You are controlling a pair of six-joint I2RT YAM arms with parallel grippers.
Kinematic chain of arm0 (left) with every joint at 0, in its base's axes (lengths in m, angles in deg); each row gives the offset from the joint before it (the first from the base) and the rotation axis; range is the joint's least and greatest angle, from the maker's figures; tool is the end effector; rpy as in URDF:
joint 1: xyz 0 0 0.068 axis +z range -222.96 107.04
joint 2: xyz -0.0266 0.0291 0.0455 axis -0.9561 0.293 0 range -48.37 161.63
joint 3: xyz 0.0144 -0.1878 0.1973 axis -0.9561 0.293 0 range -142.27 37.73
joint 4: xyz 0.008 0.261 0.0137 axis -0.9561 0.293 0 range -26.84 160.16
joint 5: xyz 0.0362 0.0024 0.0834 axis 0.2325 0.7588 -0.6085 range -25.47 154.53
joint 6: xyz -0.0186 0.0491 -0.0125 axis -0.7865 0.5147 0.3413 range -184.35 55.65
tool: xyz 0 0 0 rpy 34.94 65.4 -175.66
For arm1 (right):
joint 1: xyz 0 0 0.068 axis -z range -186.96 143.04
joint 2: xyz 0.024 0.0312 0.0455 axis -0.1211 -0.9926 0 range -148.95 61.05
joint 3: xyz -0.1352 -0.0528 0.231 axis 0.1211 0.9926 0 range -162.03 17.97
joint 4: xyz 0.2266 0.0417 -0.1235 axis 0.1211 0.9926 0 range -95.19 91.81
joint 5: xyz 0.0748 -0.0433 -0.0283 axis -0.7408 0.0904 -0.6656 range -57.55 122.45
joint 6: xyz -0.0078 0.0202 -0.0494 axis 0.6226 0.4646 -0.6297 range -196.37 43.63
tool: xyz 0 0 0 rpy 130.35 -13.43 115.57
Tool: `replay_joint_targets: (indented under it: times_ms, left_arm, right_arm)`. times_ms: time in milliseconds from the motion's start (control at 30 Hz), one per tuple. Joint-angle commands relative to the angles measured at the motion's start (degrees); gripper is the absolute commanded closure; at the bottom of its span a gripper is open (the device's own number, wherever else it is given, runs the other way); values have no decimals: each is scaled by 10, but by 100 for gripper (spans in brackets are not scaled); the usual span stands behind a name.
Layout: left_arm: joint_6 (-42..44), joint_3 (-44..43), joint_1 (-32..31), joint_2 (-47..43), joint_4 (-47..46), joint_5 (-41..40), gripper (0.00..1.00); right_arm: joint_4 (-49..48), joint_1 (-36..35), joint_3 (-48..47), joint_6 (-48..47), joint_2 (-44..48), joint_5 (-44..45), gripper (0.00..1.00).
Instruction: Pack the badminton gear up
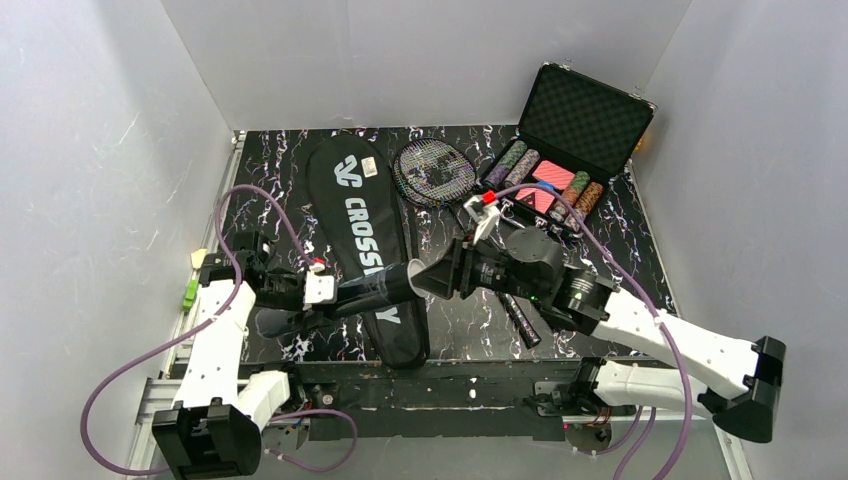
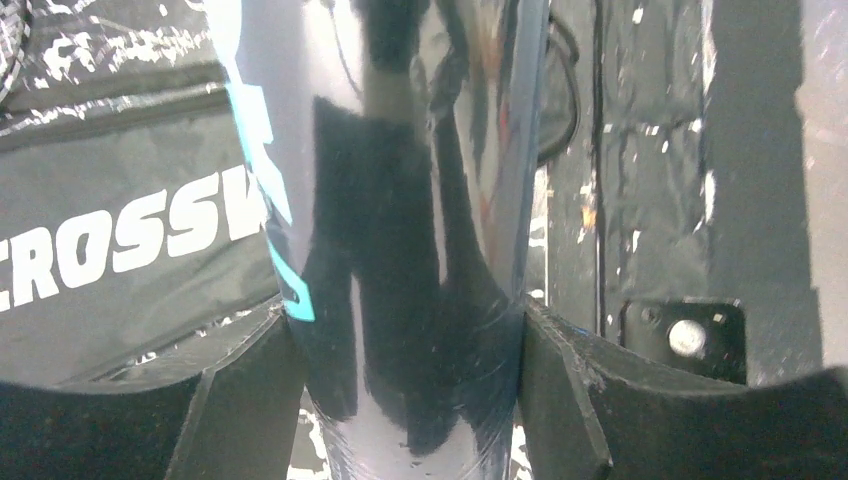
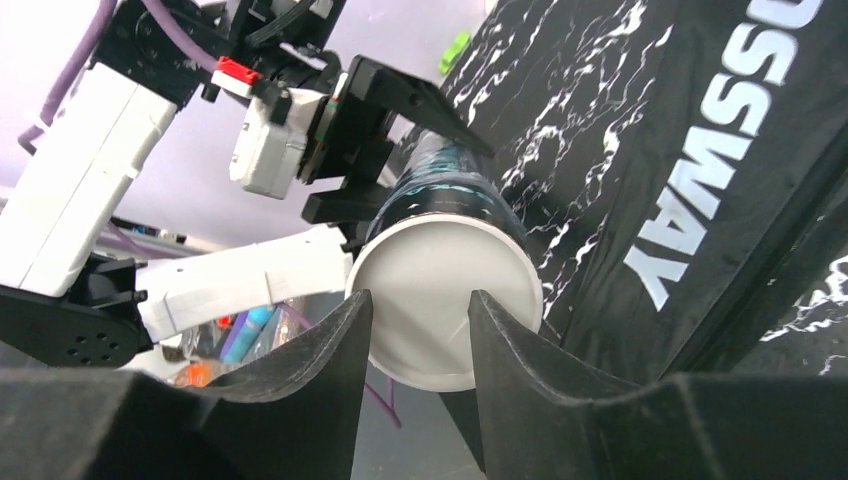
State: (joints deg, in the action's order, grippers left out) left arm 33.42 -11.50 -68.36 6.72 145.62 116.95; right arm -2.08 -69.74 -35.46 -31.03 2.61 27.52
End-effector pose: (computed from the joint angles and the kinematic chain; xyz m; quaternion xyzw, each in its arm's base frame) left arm 0.1235 -0.0183 0.2689 0.6561 0.6118 -0.2665 0.3523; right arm 0.1068 0.2144 0.3613 -0.1423 0.7417 0.5491 0.3580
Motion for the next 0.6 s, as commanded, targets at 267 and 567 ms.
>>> replay_joint_targets:
  times_ms: [267,567]
  left_arm:
    - [38,-72,-33,13,113,234,100]
    - [14,-88,-74,3,105,247,100]
  right_arm:
    - [-38,17,32,27,-12,-13,60]
    - [-71,17,64,64,-27,-47,54]
